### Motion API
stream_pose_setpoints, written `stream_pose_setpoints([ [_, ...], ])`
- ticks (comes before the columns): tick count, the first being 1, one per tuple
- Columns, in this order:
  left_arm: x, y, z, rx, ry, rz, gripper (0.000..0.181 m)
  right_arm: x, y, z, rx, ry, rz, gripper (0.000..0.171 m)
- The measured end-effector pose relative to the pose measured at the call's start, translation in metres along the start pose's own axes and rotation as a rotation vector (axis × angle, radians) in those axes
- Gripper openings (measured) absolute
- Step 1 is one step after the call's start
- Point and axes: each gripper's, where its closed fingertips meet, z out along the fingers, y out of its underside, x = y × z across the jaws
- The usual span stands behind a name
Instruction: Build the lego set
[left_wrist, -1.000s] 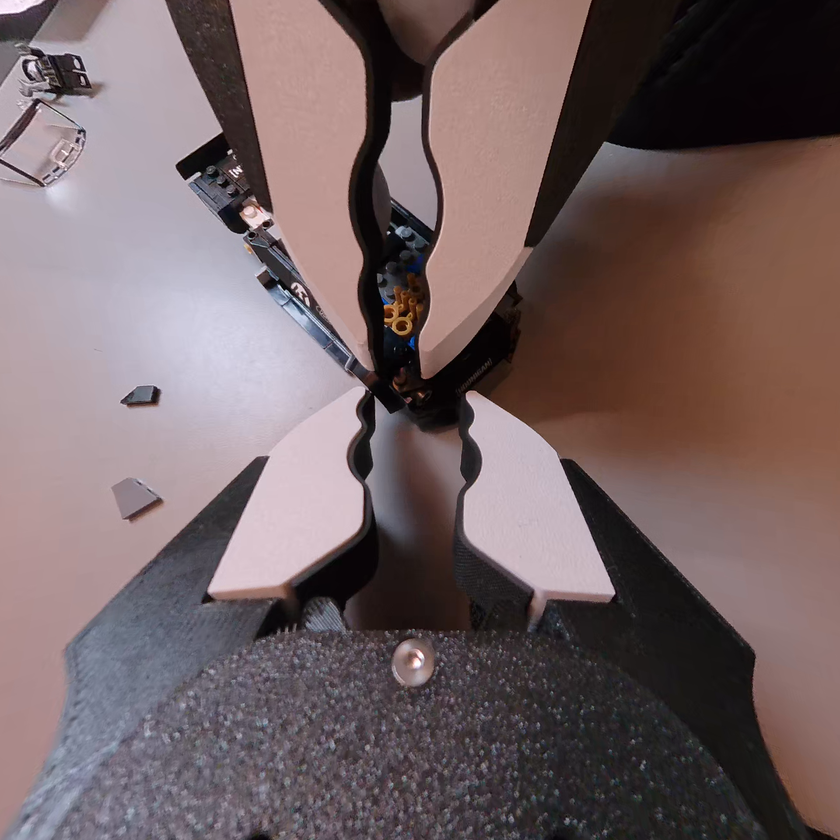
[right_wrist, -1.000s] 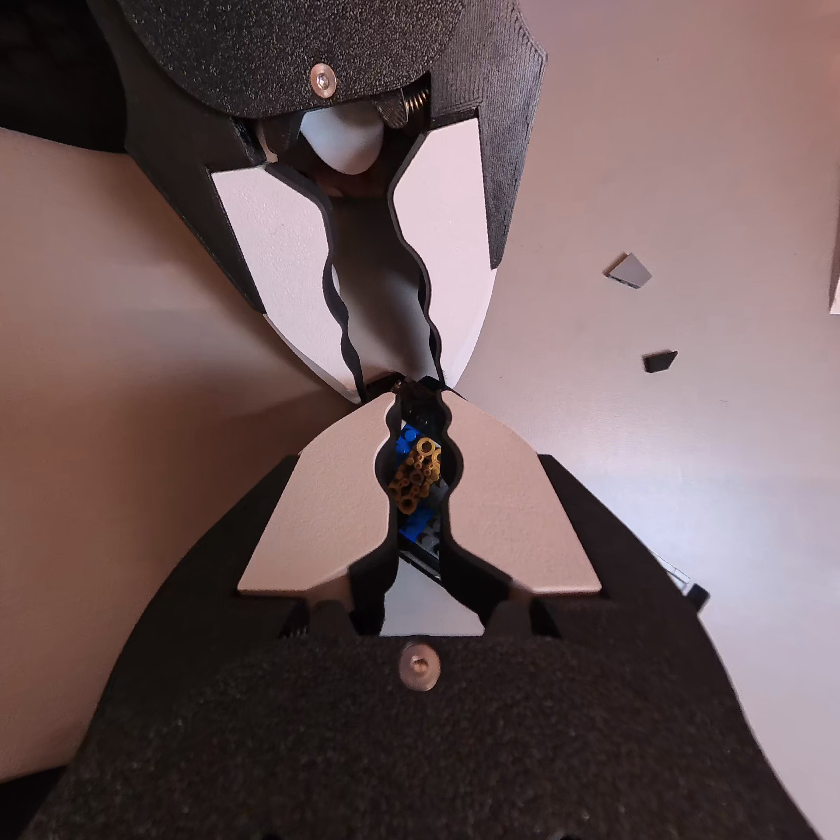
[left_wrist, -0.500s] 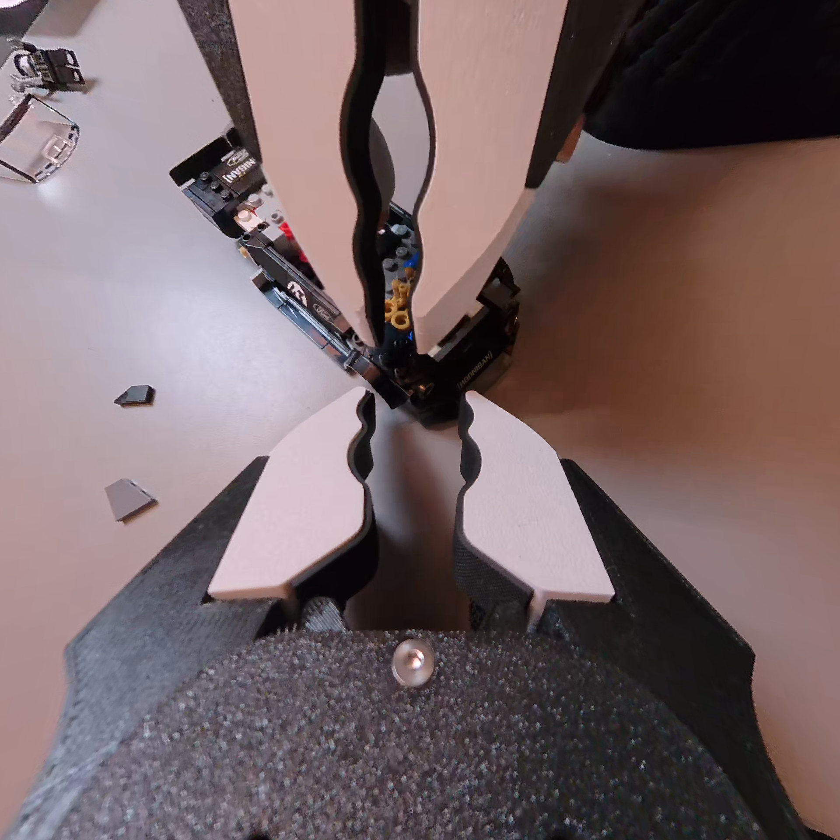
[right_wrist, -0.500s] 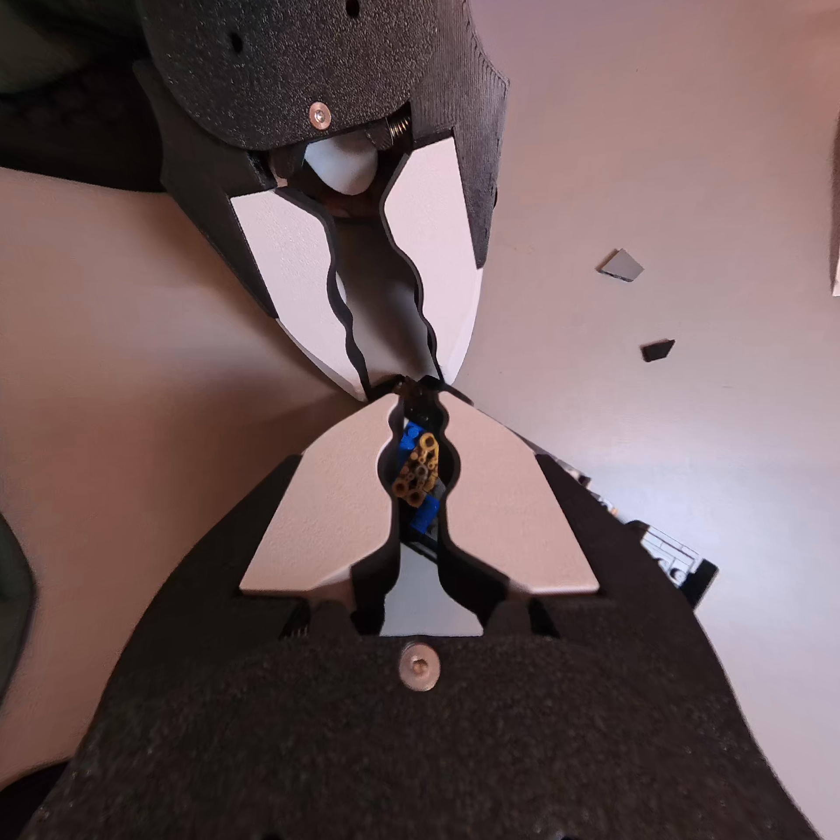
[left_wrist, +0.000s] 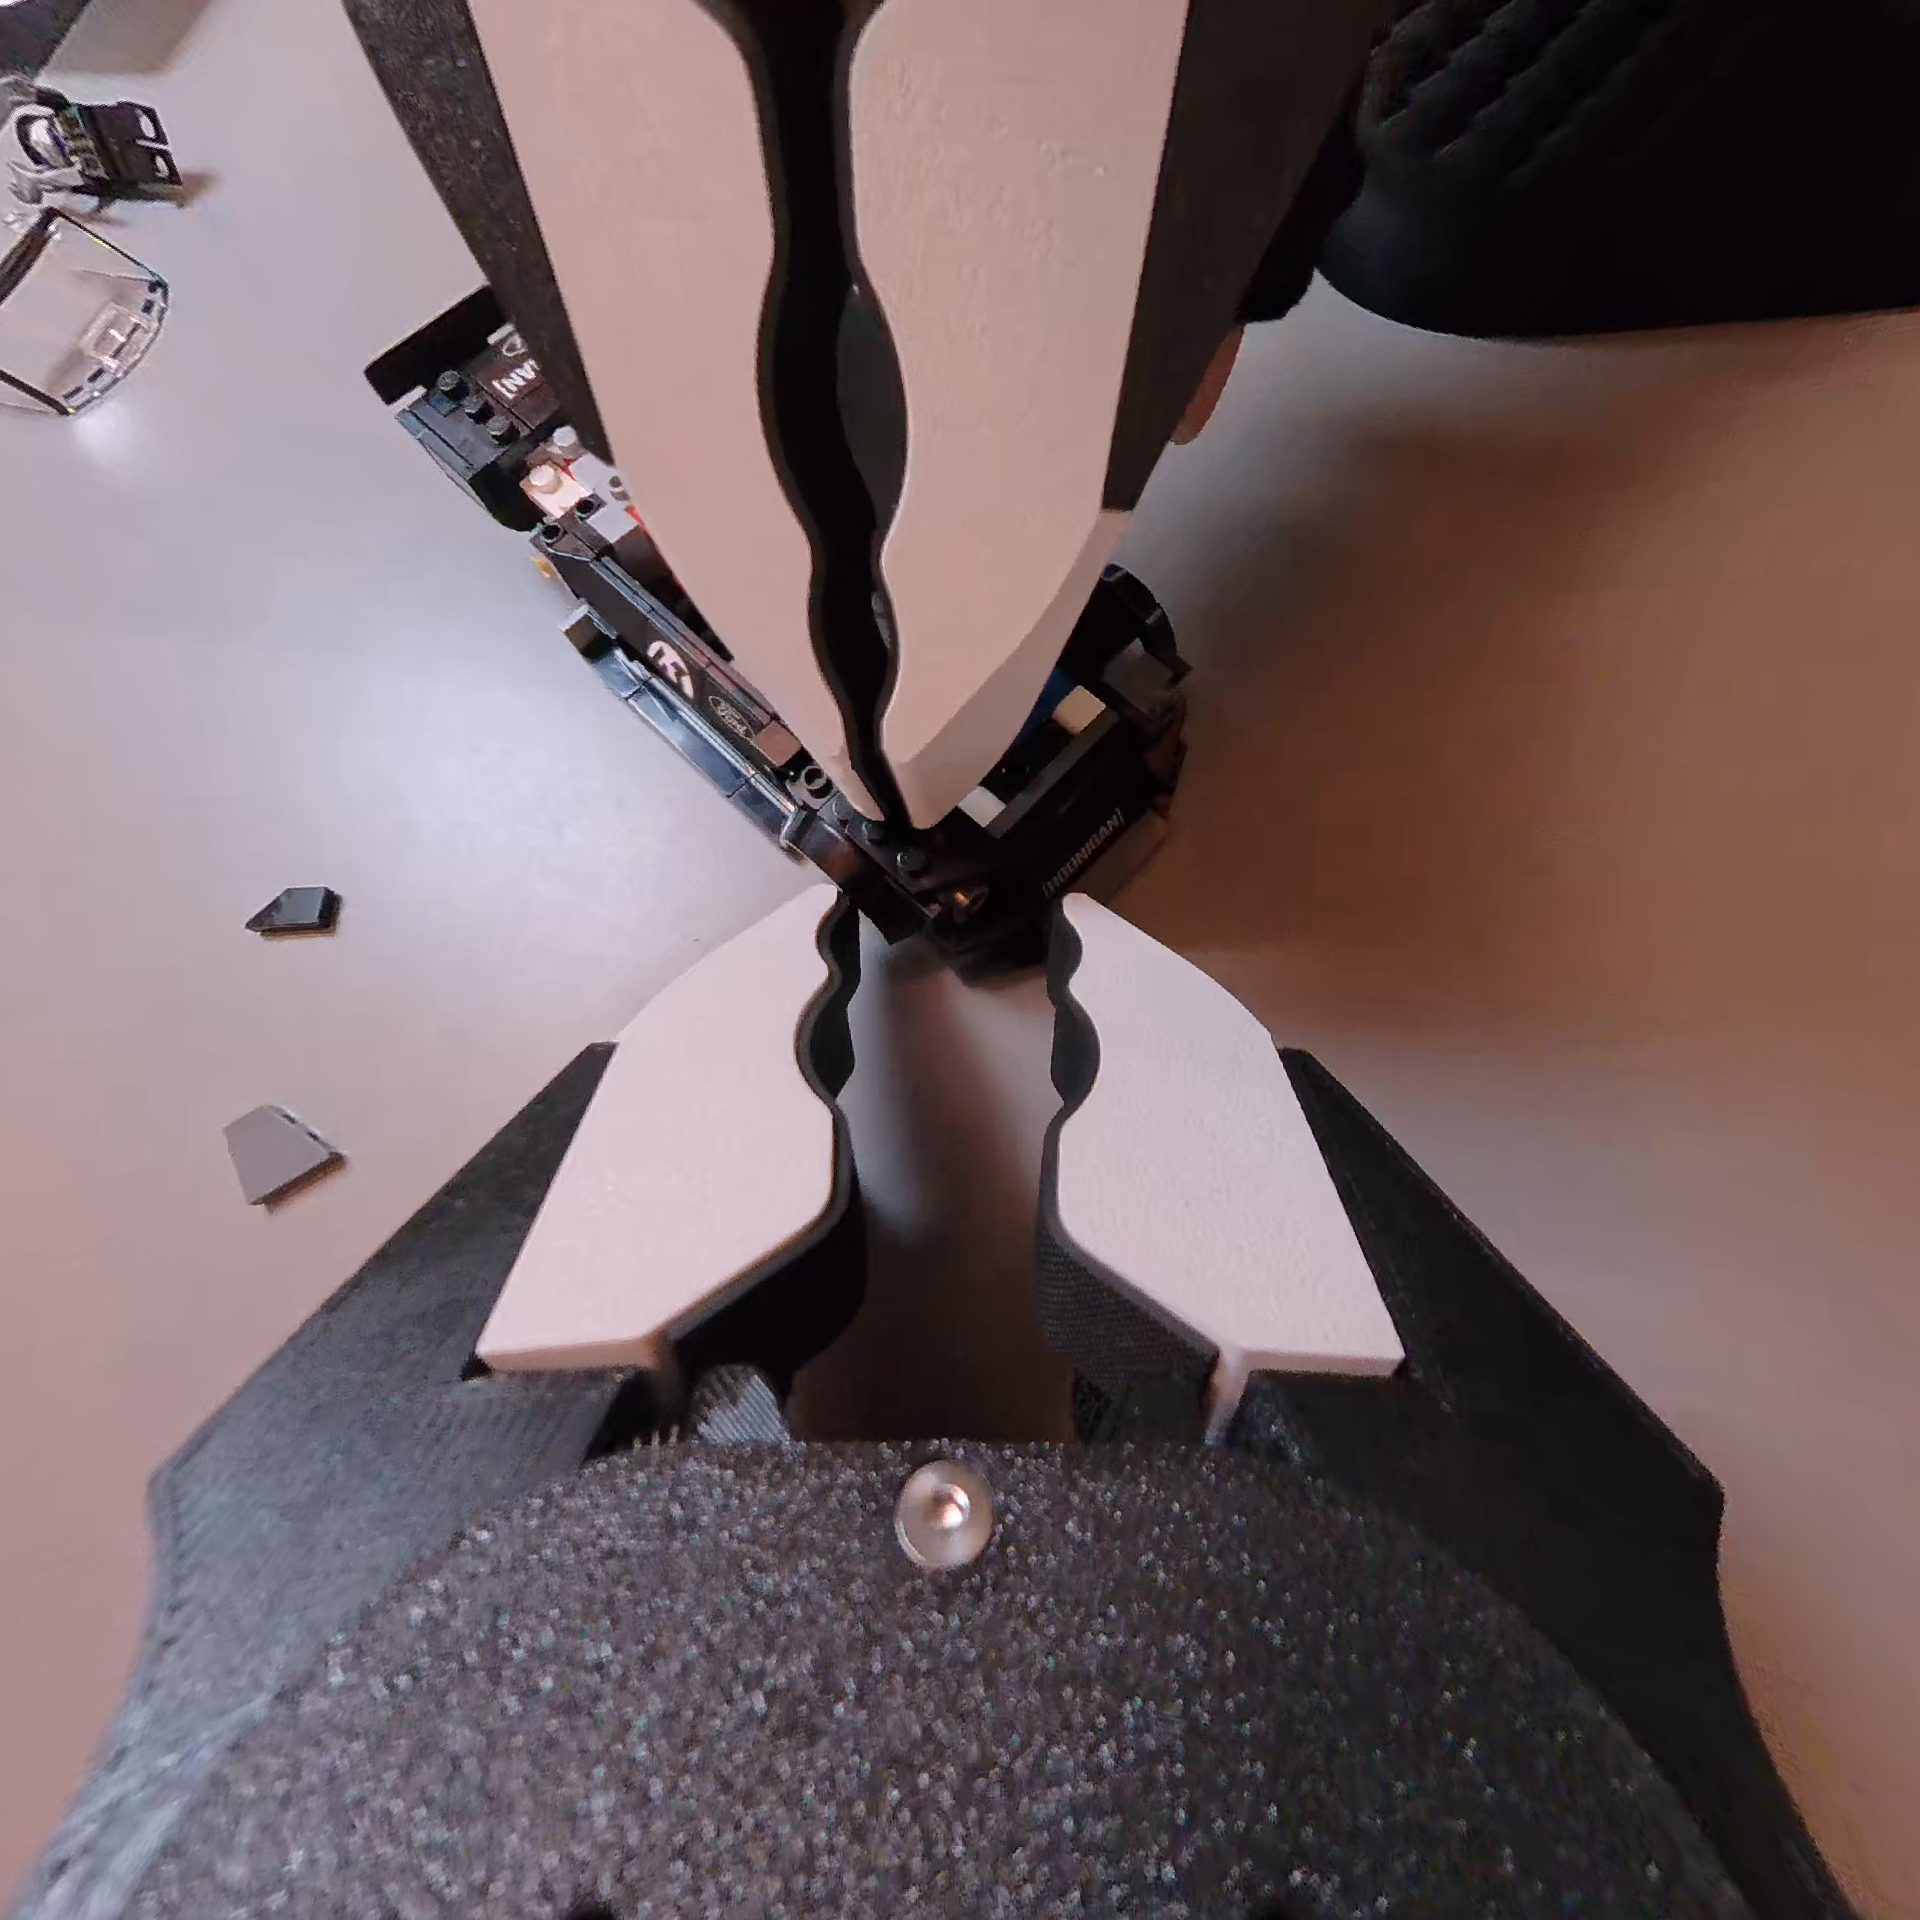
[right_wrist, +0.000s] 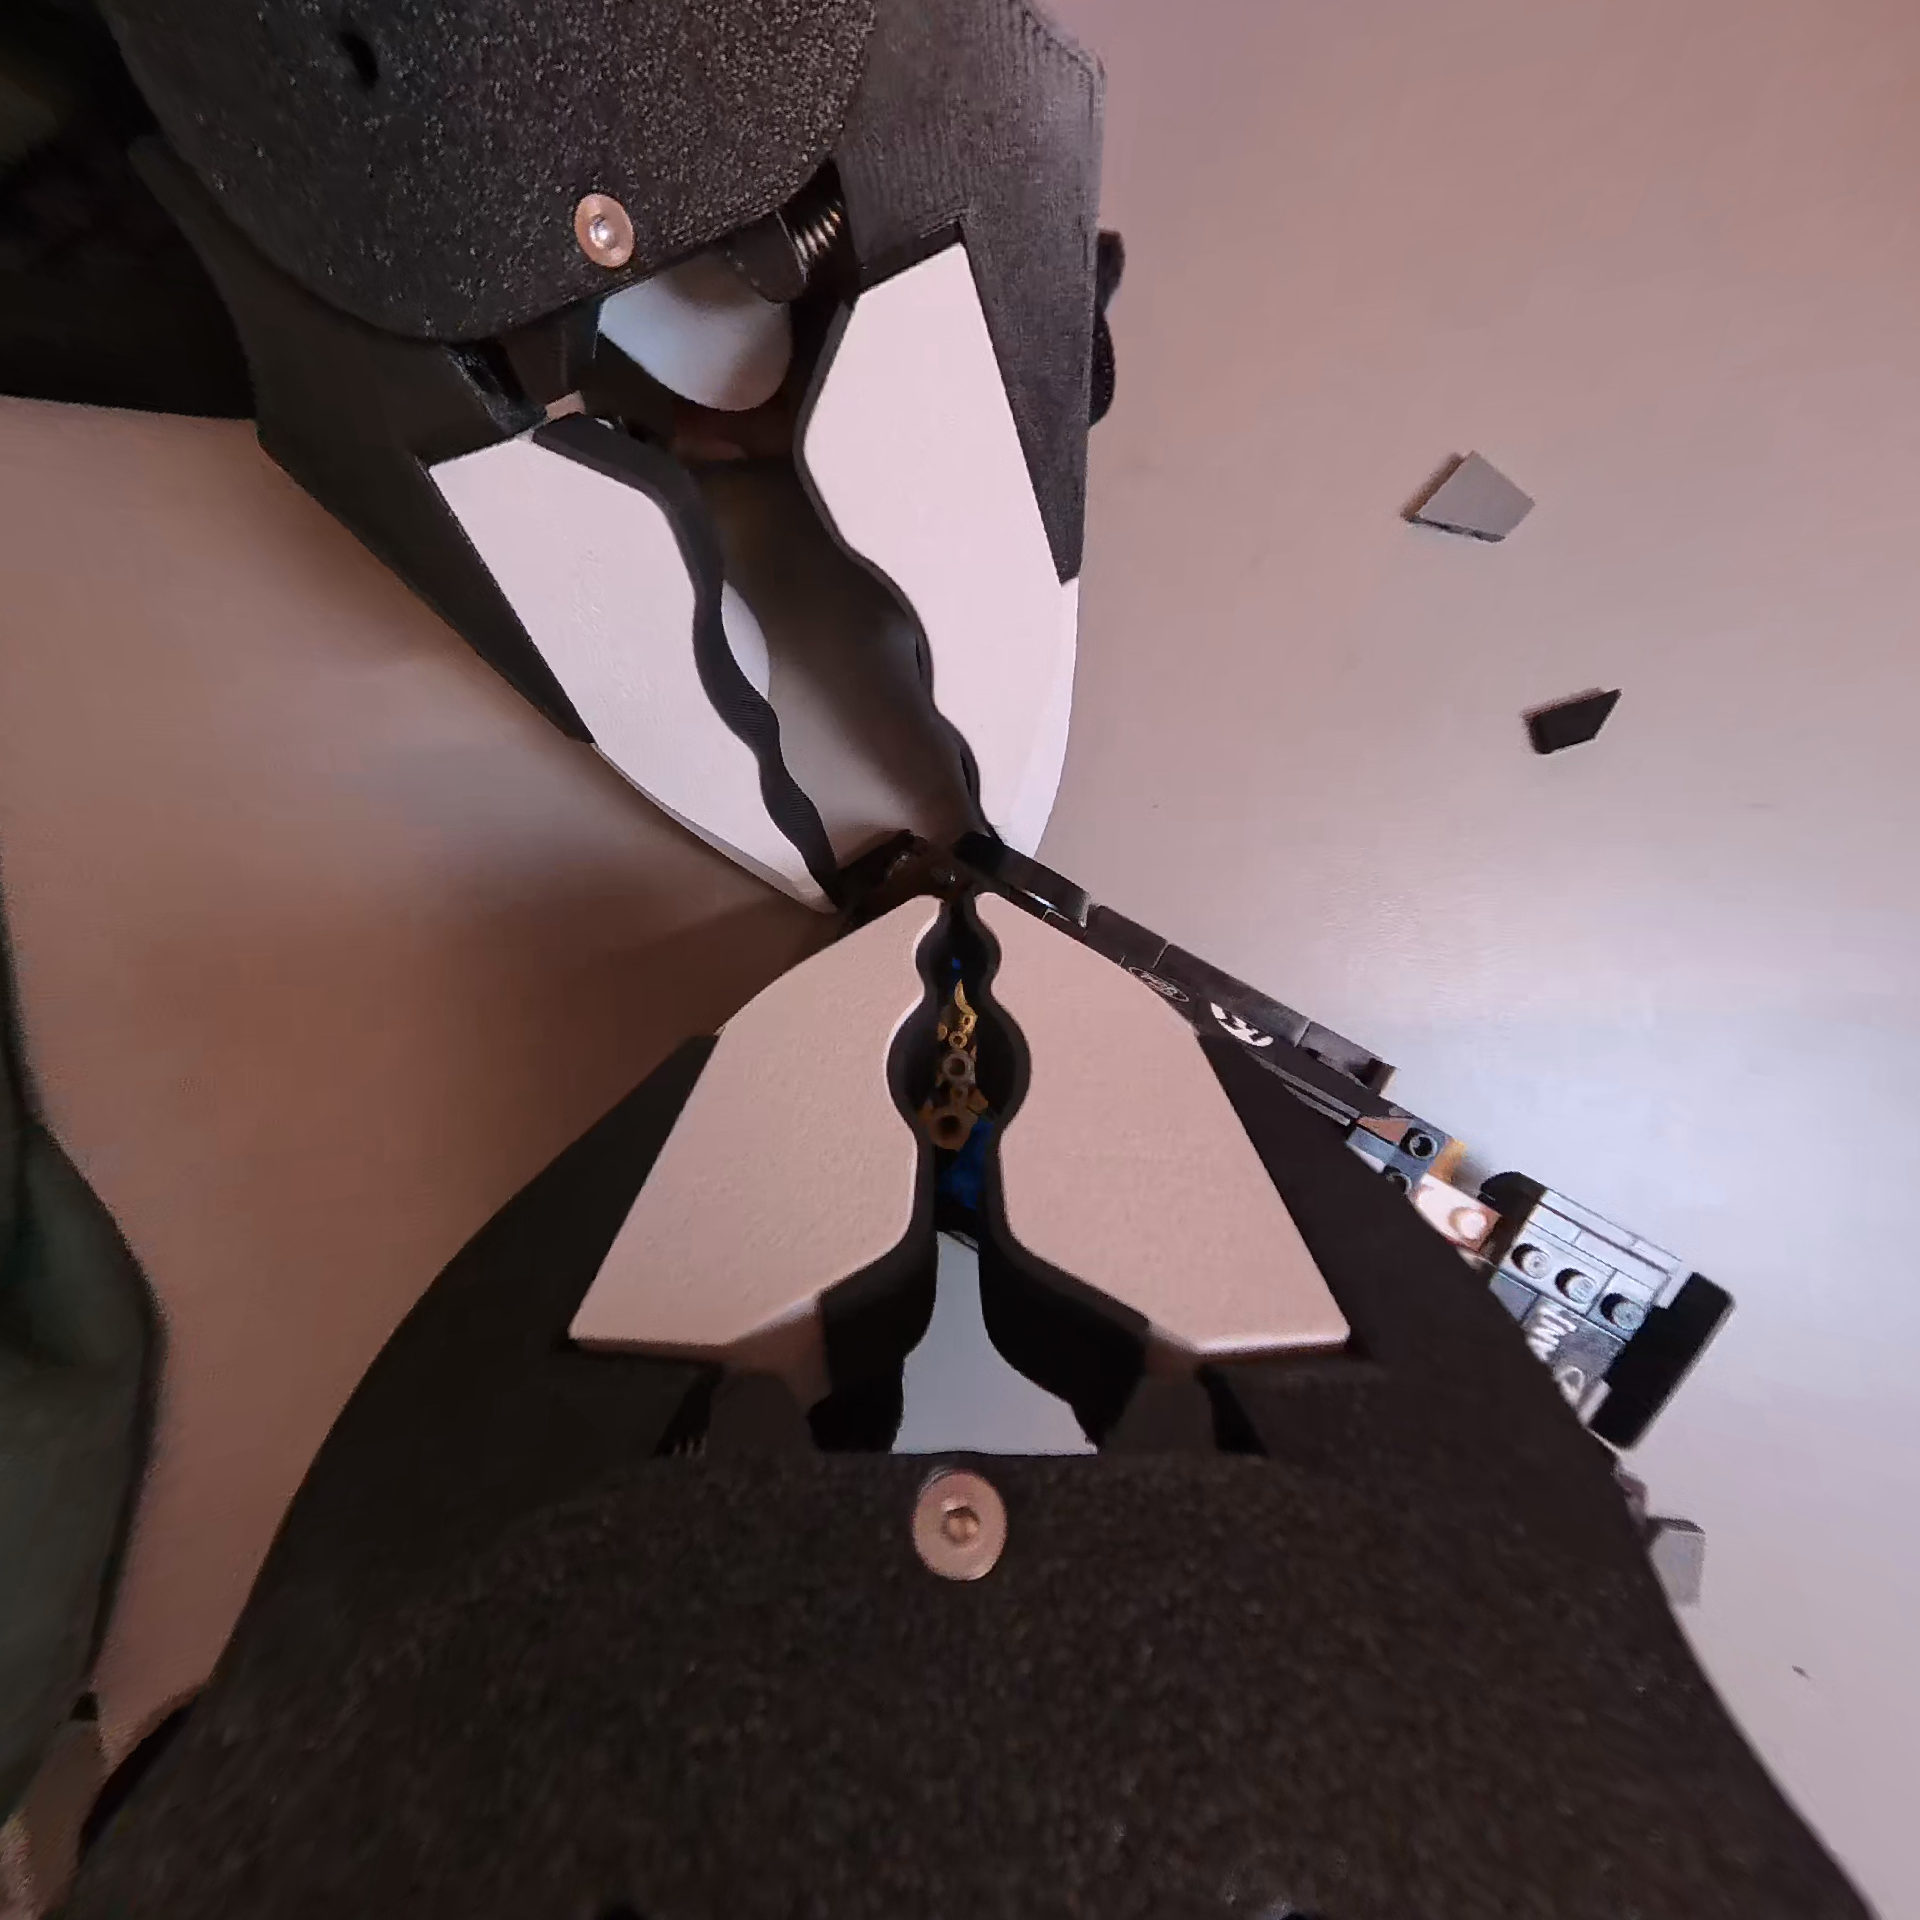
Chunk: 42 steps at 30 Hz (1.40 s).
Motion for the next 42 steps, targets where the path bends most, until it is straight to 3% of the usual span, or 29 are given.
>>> stream_pose_setpoints([
  [16, 0.001, 0.0, 0.001, -0.004, -0.001, 0.0, 0.035, 0.004, 0.0, 0.001, -0.014, 0.028, -0.006, 0.0],
  [26, -0.001, -0.001, -0.001, 0.006, -0.002, -0.009, 0.035, -0.002, -0.006, -0.011, 0.13, 0.06, 0.01, 0.005],
  [36, 0.001, 0.0, 0.001, -0.004, 0.001, -0.001, 0.035, -0.003, -0.003, 0.0, 0.073, 0.113, -0.052, 0.001],
  [42, 0.001, 0.0, 0.001, -0.007, -0.001, 0.003, 0.035, -0.004, -0.002, 0.0, 0.09, 0.055, 0.004, 0.0],
])
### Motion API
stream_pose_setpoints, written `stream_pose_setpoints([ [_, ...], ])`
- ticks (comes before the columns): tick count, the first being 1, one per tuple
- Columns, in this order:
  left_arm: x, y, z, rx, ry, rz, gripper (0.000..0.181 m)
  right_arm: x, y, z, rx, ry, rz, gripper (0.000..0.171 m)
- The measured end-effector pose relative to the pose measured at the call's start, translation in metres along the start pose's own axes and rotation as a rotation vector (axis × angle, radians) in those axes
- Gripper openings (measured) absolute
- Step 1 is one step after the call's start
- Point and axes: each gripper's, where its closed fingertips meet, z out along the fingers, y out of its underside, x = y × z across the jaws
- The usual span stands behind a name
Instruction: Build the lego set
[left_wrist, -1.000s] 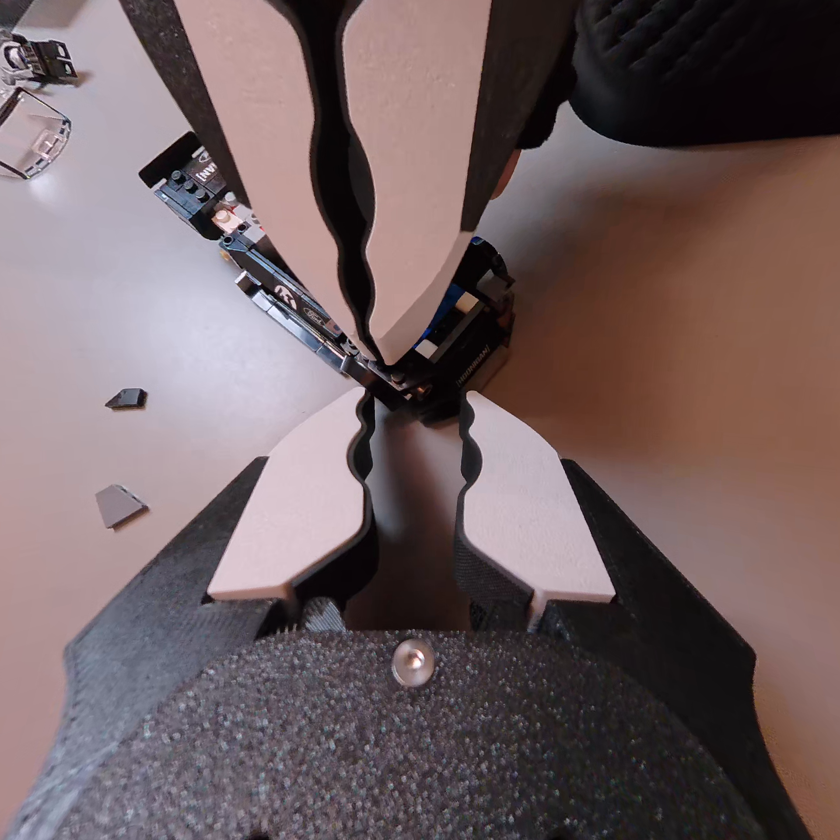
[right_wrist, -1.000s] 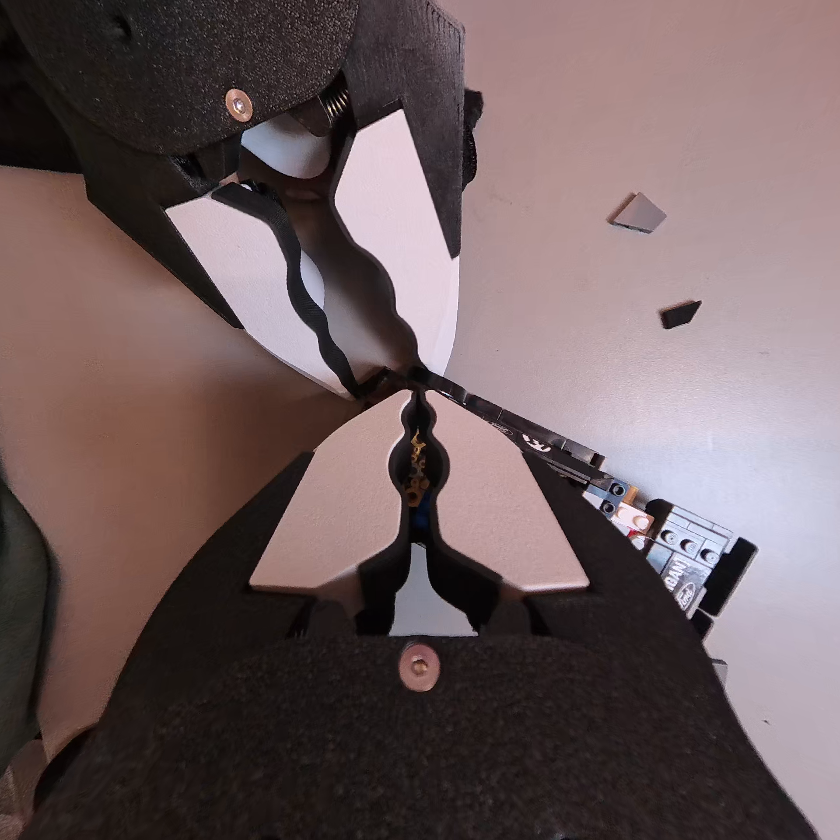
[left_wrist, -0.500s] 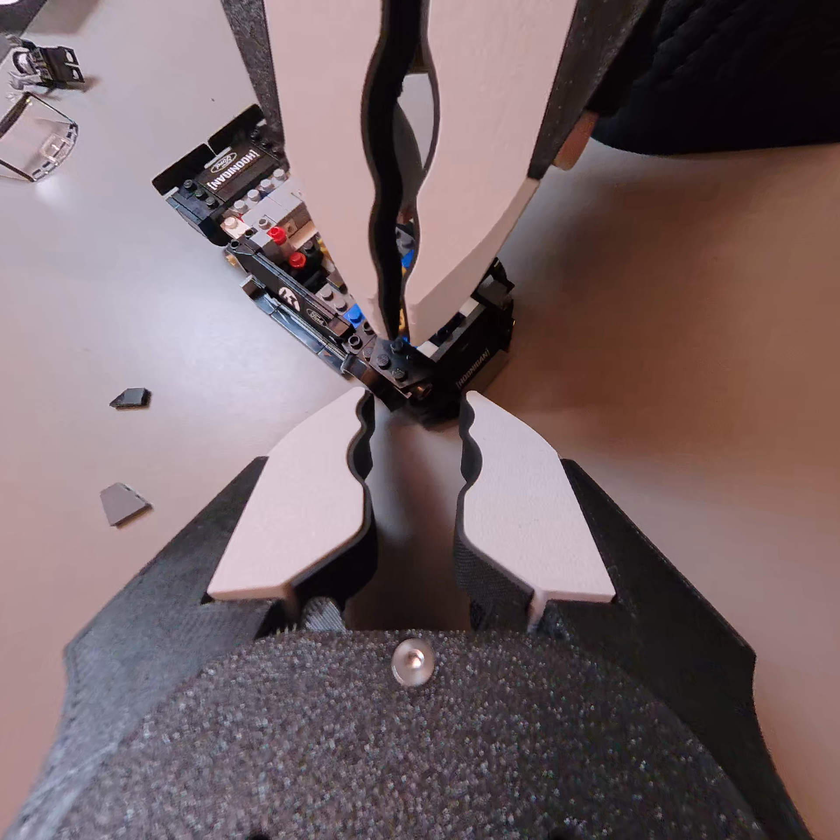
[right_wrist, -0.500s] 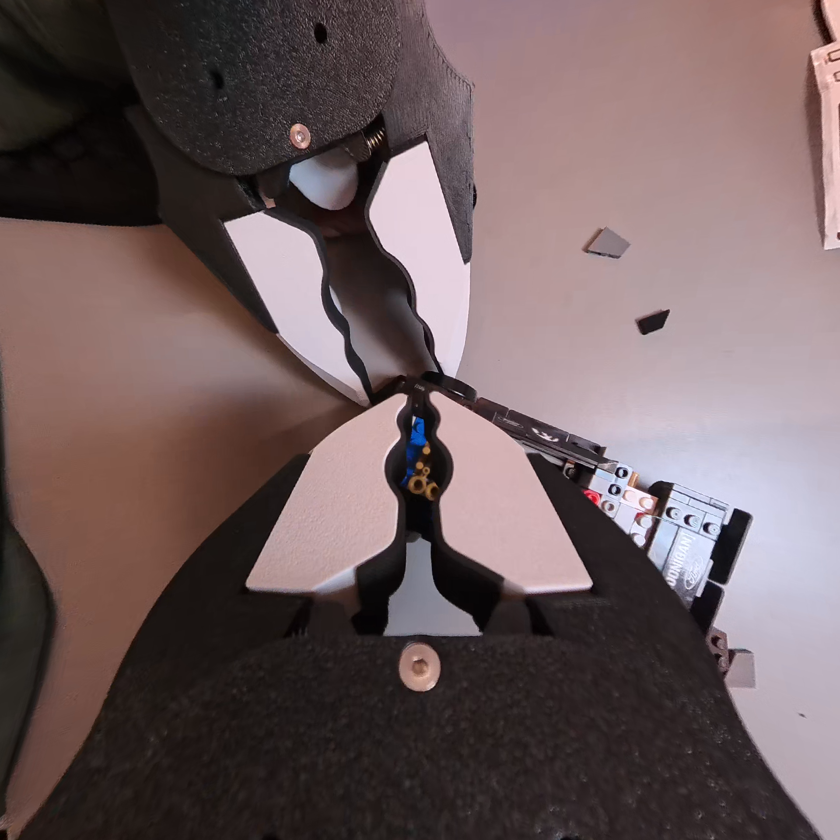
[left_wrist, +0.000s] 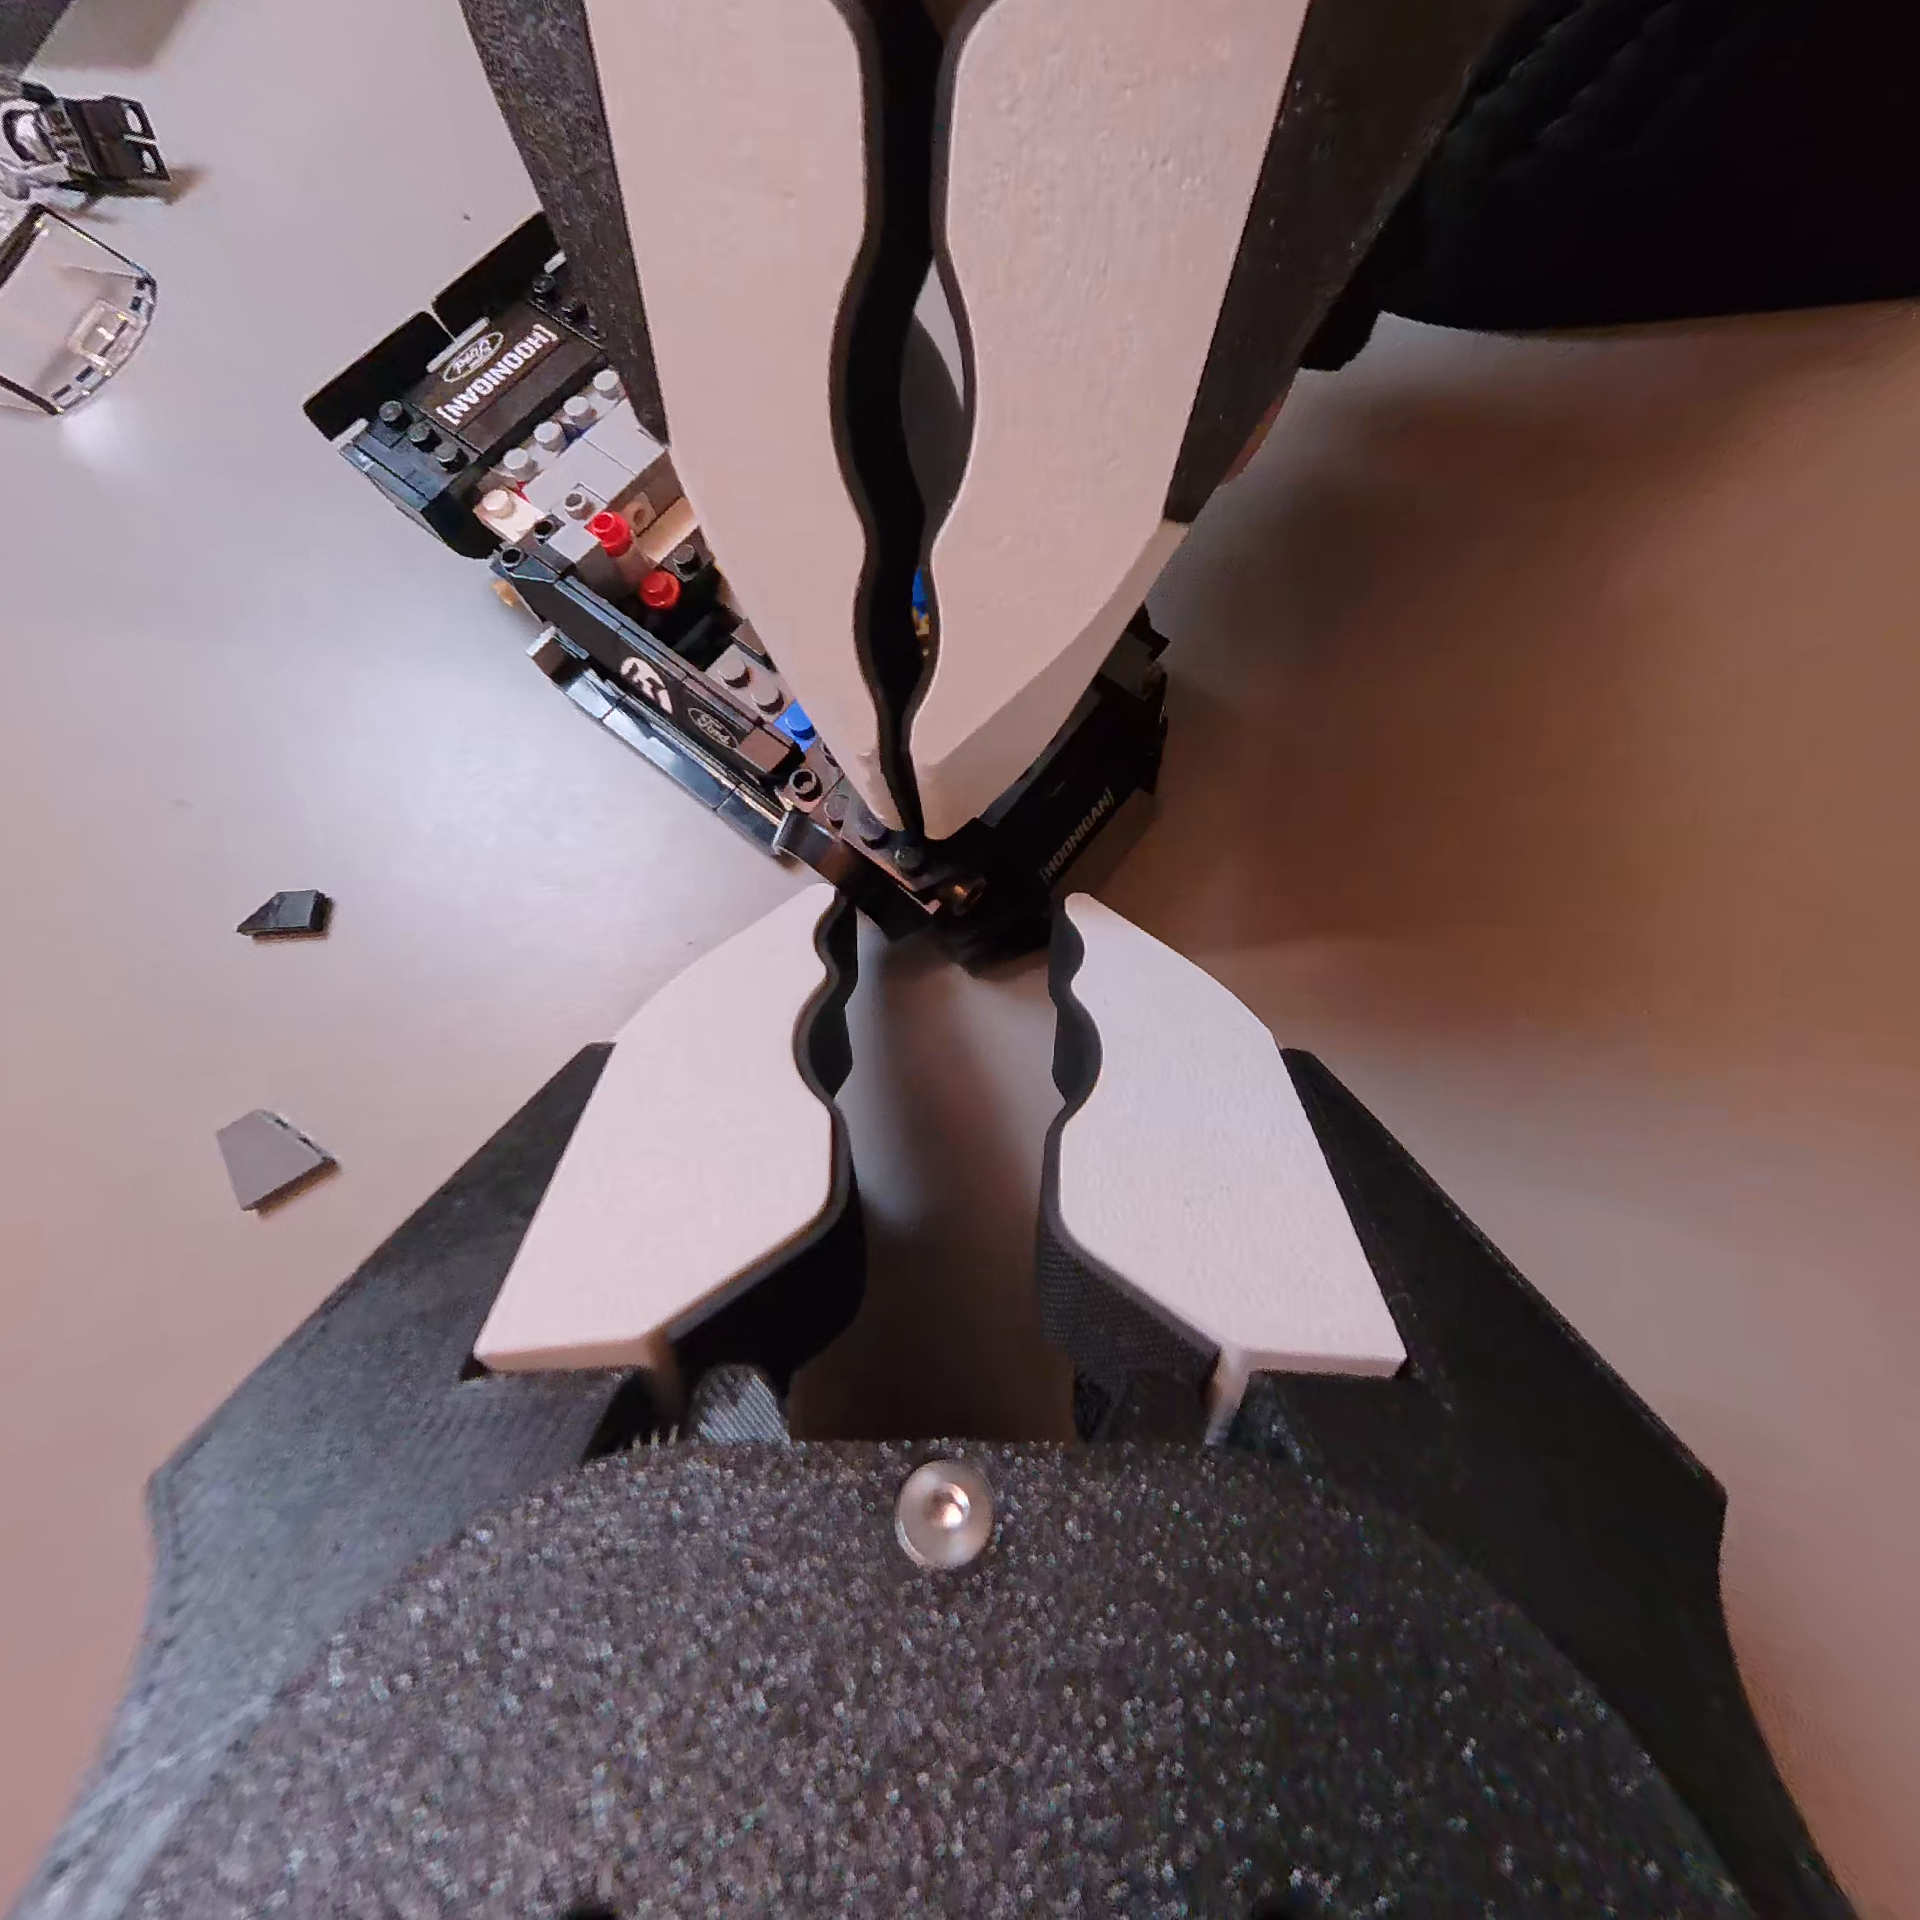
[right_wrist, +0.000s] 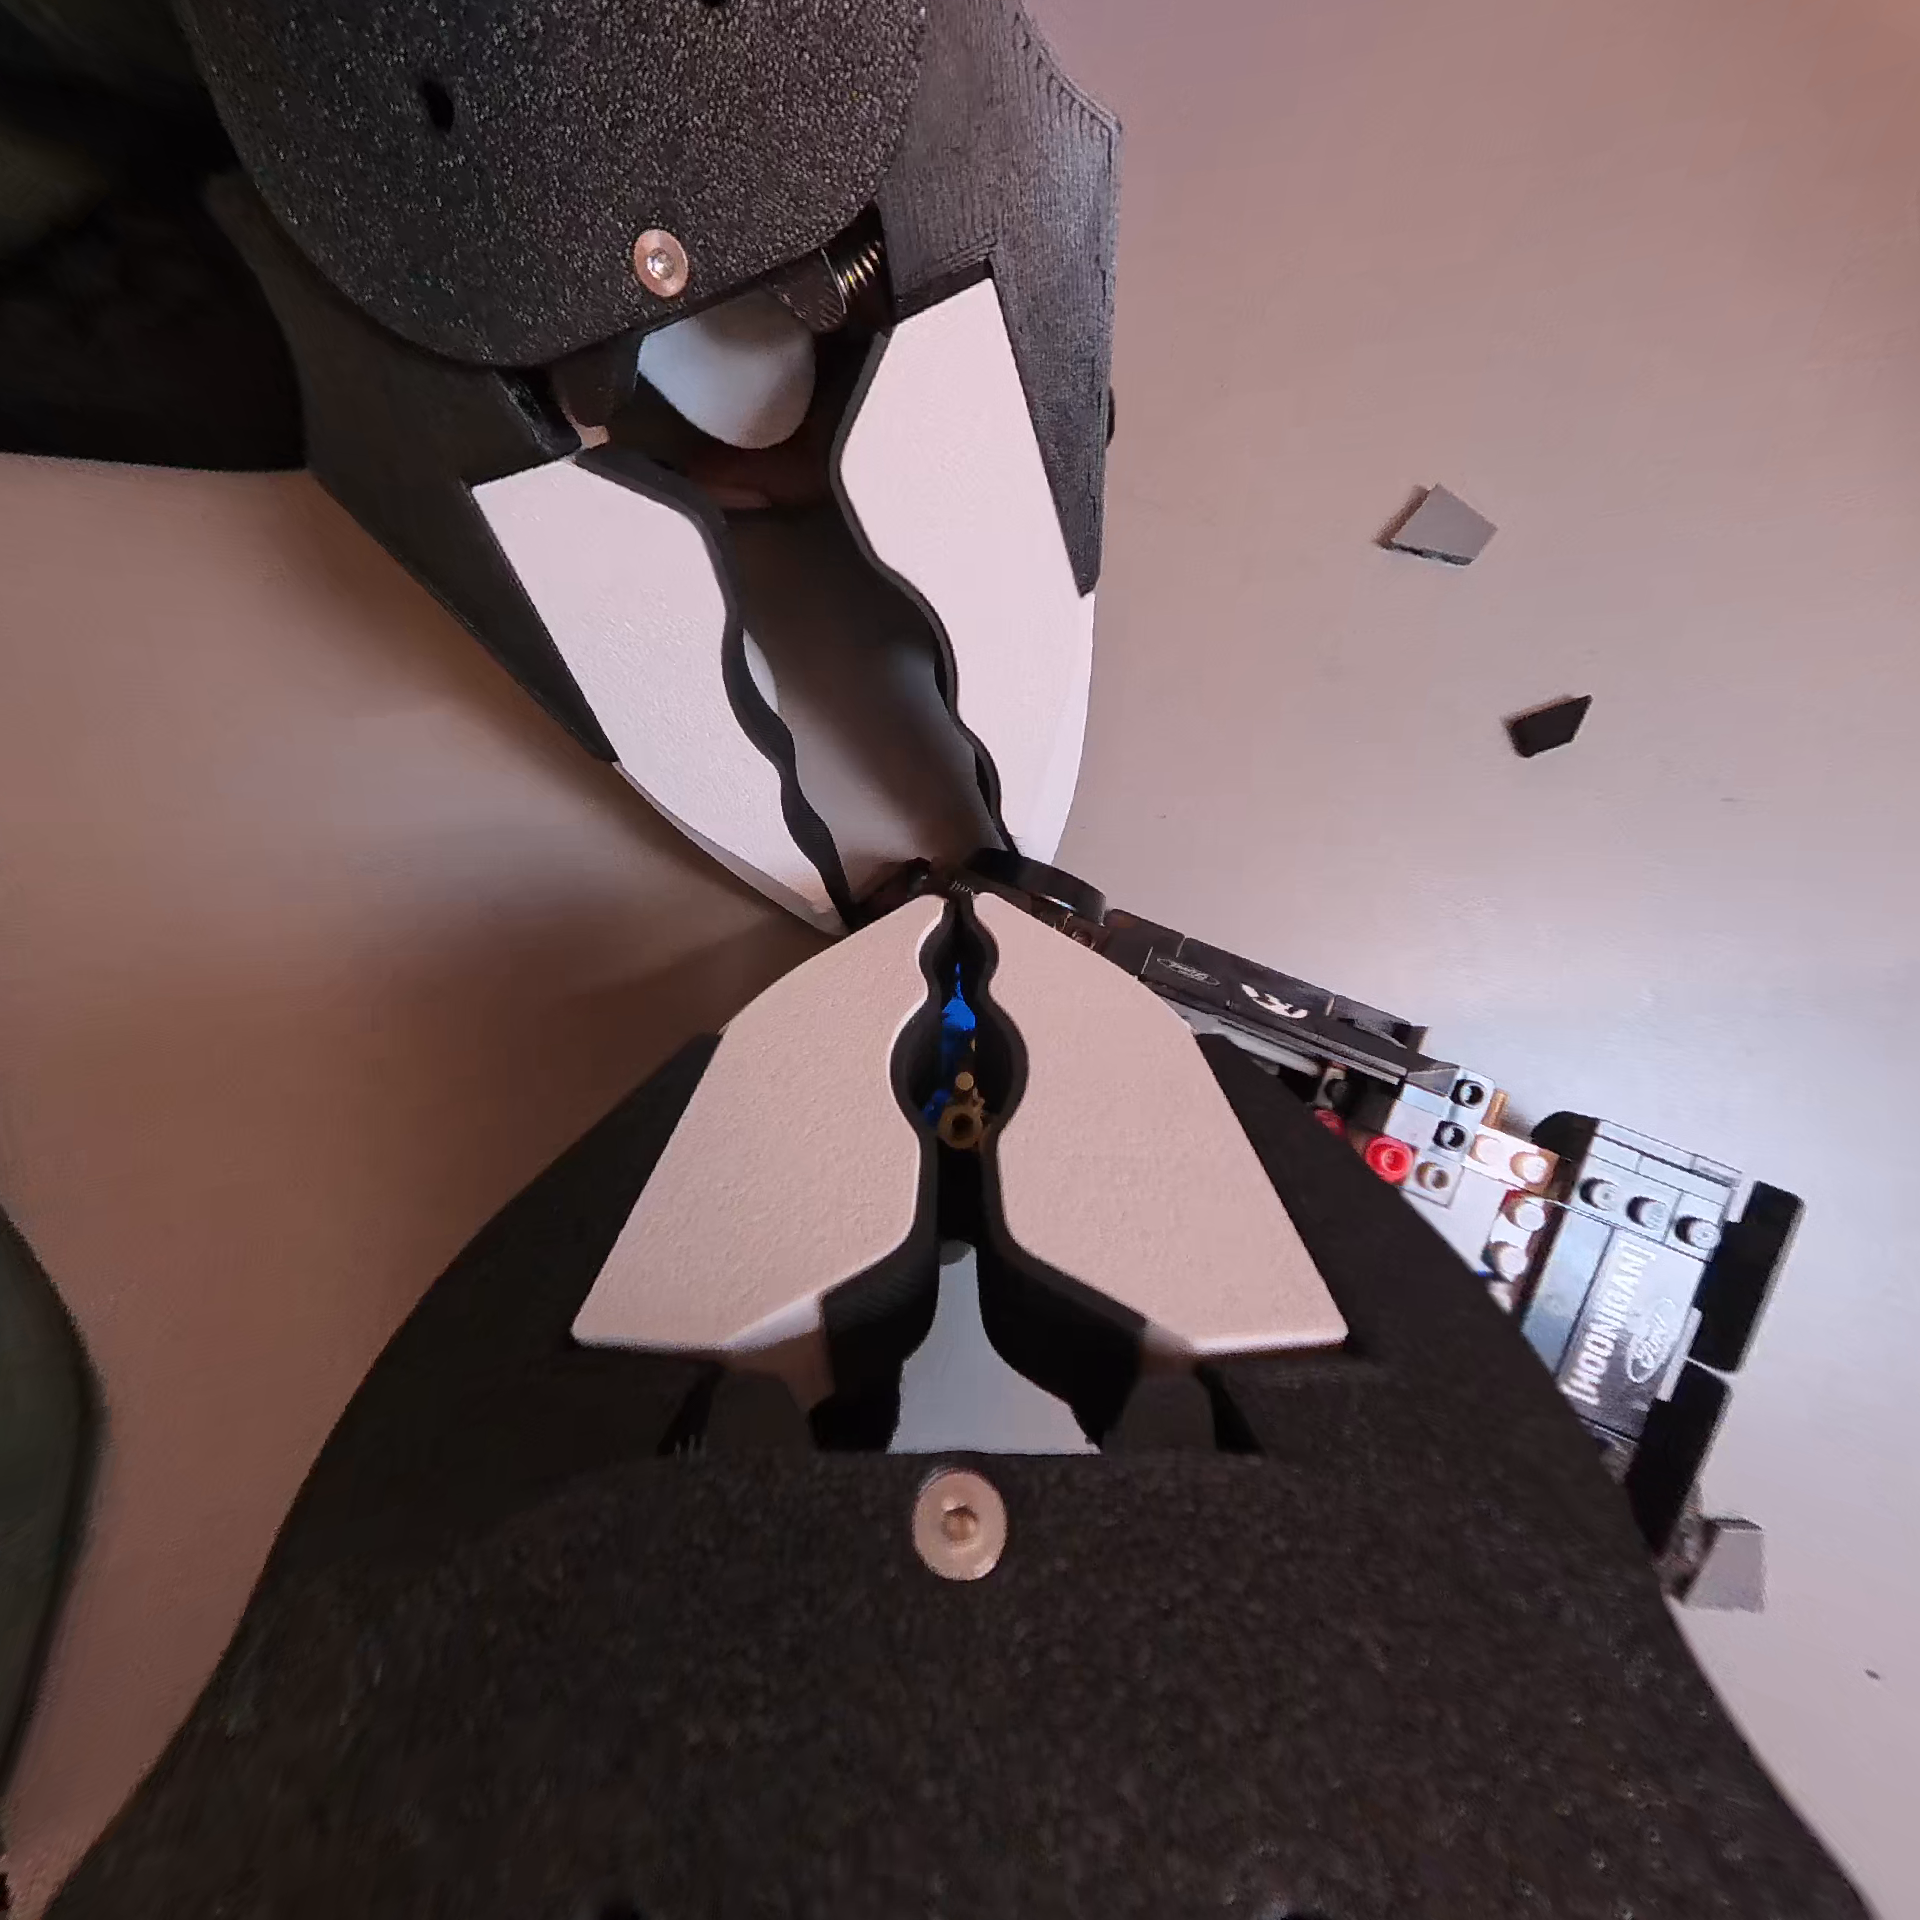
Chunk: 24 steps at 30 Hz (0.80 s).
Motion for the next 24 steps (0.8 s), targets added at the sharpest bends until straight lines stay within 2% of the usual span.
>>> stream_pose_setpoints([
  [18, -0.0004, -0.0004, 0.0006, 0.0, -0.005, -0.003, 0.035, -0.0006, 0.002, 0.0008, -0.072, -0.089, 0.119, 0.001],
  [24, 0.0, 0.0, 0.0008, -0.003, -0.005, 0.0, 0.036, -0.0019, 0.0007, 0.0013, -0.068, -0.053, 0.094, 0.0],
])
